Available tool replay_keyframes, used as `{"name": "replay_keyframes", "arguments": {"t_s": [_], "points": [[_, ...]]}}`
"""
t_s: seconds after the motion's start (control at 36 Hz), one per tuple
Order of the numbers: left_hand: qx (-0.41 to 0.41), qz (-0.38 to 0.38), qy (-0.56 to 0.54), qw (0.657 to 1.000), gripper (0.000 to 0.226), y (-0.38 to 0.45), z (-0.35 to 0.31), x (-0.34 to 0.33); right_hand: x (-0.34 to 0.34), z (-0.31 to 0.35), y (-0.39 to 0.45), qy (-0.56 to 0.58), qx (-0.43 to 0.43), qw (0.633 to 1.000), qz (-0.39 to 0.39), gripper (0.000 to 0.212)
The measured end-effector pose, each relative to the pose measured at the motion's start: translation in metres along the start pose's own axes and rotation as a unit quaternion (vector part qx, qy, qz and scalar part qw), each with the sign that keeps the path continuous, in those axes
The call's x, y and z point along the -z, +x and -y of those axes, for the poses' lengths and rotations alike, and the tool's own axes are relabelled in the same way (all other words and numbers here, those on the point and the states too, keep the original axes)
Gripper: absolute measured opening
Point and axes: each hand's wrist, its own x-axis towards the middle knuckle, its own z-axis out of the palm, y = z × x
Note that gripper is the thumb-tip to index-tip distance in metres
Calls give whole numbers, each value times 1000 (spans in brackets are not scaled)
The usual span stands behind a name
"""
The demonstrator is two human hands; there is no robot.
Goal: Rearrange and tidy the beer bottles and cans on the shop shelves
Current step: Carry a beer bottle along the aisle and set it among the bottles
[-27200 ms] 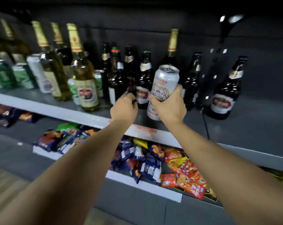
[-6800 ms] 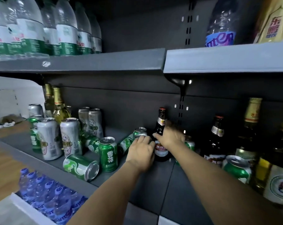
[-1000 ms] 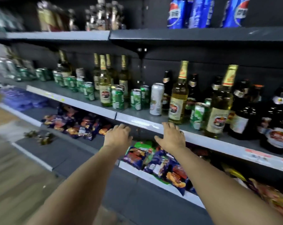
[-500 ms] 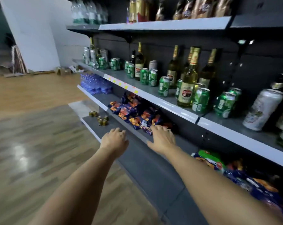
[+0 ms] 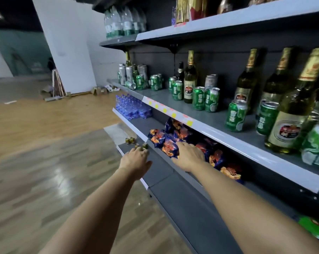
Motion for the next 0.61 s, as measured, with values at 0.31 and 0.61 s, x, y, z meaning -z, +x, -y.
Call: {"name": "replay_keyframes", "arguments": {"t_s": [0.31, 0.61], "points": [[-27, -12, -29, 999, 39, 147, 41, -2, 7, 0, 145, -18, -9, 1000, -10, 56], [-76, -22, -36, 996, 37, 288, 112, -22, 10, 22, 290, -19, -64, 996, -57, 60]]}}
